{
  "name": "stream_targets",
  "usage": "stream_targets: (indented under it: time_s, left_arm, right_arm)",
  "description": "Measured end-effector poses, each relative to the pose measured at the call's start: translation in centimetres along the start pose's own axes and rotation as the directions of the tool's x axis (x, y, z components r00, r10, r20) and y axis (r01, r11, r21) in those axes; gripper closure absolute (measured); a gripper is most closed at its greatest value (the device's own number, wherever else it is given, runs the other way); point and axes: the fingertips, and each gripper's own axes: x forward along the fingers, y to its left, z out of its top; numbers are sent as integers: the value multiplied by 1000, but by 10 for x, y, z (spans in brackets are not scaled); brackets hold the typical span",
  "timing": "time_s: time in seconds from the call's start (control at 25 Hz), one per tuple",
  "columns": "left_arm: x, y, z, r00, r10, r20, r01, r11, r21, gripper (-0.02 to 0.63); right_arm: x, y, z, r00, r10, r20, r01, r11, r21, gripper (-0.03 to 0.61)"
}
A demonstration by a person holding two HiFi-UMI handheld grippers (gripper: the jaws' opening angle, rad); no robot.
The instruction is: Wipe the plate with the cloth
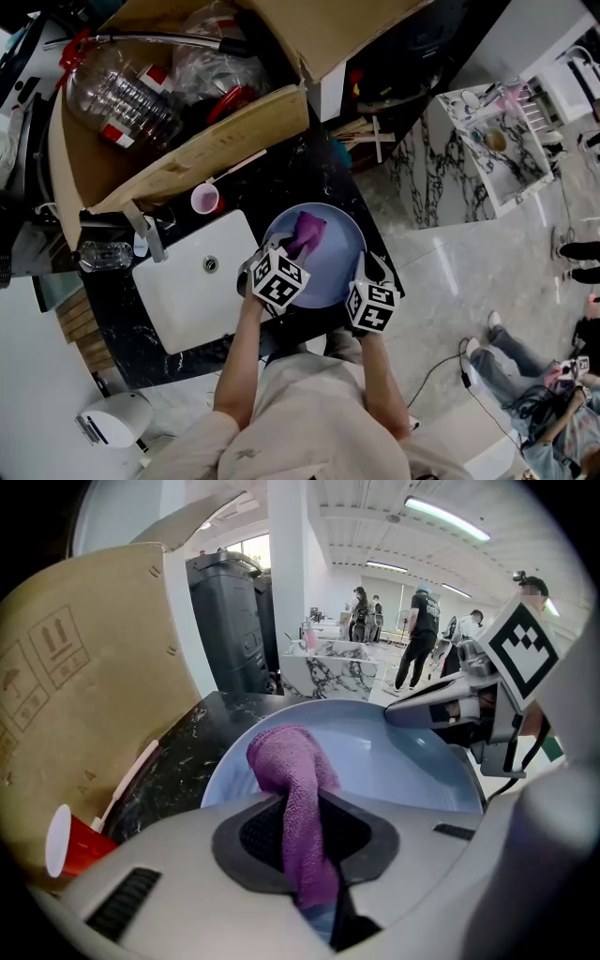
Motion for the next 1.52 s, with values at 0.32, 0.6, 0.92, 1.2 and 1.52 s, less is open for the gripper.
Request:
stream_targets:
  time_s: [0.32,0.6,0.92,1.2,1.52]
  left_arm:
    - [7,-19,19,998,-61,25,60,998,25,555]
    - [3,-43,24,988,-143,54,141,989,36,555]
    - [-21,-53,34,971,-164,172,156,986,59,555]
    - [-52,-46,43,947,-107,304,98,994,44,555]
    - [-85,-36,45,908,-51,417,55,998,3,555]
  right_arm:
    - [0,0,1,1000,-16,5,16,1000,14,555]
    - [1,4,-1,1000,-7,19,8,997,-77,555]
    - [-17,15,13,994,38,101,-13,972,-235,529]
    - [-47,28,29,983,68,173,-20,964,-264,529]
    - [-73,47,36,968,106,227,-37,957,-289,529]
